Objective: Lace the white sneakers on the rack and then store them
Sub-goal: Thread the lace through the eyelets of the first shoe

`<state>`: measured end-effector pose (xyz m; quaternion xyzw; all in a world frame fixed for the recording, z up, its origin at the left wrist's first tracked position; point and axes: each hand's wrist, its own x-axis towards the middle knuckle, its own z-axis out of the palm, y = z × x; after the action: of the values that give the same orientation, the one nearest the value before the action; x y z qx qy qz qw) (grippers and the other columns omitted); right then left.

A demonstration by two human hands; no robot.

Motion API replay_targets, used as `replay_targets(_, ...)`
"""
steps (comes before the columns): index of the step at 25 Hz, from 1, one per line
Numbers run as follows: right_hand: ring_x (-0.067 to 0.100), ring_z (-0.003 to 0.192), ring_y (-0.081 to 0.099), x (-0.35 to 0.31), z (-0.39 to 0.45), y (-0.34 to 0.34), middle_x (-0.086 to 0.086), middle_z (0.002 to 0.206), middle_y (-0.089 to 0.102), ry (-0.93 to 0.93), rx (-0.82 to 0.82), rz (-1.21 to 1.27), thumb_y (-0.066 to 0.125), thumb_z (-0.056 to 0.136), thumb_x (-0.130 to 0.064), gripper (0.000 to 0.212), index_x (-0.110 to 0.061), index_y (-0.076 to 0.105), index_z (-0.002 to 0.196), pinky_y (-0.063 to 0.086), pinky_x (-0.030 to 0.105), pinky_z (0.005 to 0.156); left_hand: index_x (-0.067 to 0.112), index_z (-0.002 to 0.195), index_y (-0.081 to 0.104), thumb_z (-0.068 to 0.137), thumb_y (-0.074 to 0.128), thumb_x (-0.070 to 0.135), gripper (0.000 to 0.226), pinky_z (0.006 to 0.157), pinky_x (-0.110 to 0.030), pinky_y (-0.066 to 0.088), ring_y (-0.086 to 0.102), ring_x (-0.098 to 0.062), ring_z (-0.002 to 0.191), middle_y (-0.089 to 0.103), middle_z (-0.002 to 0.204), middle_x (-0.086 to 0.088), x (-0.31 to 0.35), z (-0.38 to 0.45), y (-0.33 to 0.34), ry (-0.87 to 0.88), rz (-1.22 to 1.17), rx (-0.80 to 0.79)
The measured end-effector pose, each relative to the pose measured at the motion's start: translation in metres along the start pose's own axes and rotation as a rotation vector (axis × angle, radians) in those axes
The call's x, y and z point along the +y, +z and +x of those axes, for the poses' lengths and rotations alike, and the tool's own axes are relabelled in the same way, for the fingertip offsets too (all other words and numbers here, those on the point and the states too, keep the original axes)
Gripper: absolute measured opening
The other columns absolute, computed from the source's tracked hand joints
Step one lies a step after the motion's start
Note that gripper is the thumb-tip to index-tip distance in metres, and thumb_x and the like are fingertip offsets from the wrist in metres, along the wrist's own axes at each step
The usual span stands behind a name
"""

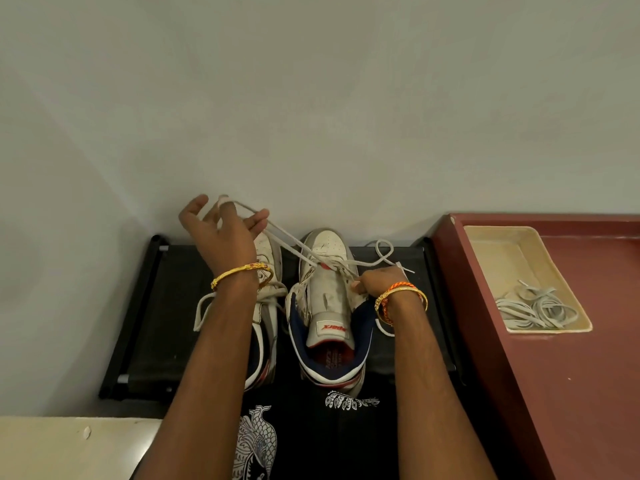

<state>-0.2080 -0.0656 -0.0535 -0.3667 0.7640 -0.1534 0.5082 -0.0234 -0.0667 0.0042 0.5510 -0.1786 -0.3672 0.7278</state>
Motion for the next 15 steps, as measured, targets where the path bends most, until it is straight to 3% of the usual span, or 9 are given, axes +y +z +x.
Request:
replay_targets(2,0.016,0.069,0.054,-0.001,0.0,0.002,0.013,0.098,0.066,-0.03,-0.015,-0.048,0.056,0.087,-0.011,0.025,0.001,0.063,0.108,0.043,0.026,0.056,0.017,0.109,0.042,0.093,0.055,0.034,0.027,0.046,-0.026,0.052,0.068,-0.023,0.052,0.064,0.111,-0.008,0.019,-0.007,0.007,0.064,0.089,-0.021)
replay_targets(5,0.026,0.099,0.058,-0.003,-0.001,0.004,0.011,0.112,0.059,-0.165,-0.013,-0.094,0.054,0.086,-0.009,0.033,-0.008,0.056,0.119,0.05,0.034,0.083,0.012,0.106,0.048,0.09,0.048,0.056,0.047,0.047,-0.027,0.051,0.069,-0.026,0.056,0.071,0.097,-0.005,0.051,-0.014,0.009,0.019,0.066,-0.022)
replay_targets(9,0.023,0.093,0.052,-0.006,0.0,0.009,0.01,0.114,0.047,-0.297,-0.118,-0.153,0.049,0.087,-0.006,0.044,-0.016,0.046,0.13,0.049,0.033,0.081,0.011,0.107,0.049,0.09,0.052,0.051,0.044,0.068,-0.037,0.058,0.07,-0.033,0.086,0.059,0.115,-0.014,0.067,0.001,-0.003,-0.218,-0.263,-0.024)
replay_targets(12,0.035,0.123,0.039,-0.007,0.005,0.017,0.014,0.136,0.035,-0.384,-0.095,-0.331,0.055,0.085,-0.014,0.055,-0.023,0.041,0.137,0.038,0.047,0.105,0.012,0.12,0.044,0.089,0.051,0.052,0.051,0.077,-0.048,0.057,0.063,-0.038,0.094,0.044,0.123,-0.015,0.056,0.004,-0.009,-0.36,-0.248,-0.049)
replay_targets(15,0.037,0.134,0.022,-0.015,0.002,0.029,0.011,0.147,0.024,-0.482,-0.064,-0.49,0.062,0.085,-0.024,0.06,-0.027,0.039,0.14,0.027,0.045,0.111,0.015,0.134,0.036,0.093,0.043,0.05,0.055,0.078,-0.052,0.055,0.058,-0.039,0.09,0.036,0.125,-0.016,0.048,0.012,-0.013,-0.453,-0.195,0.001)
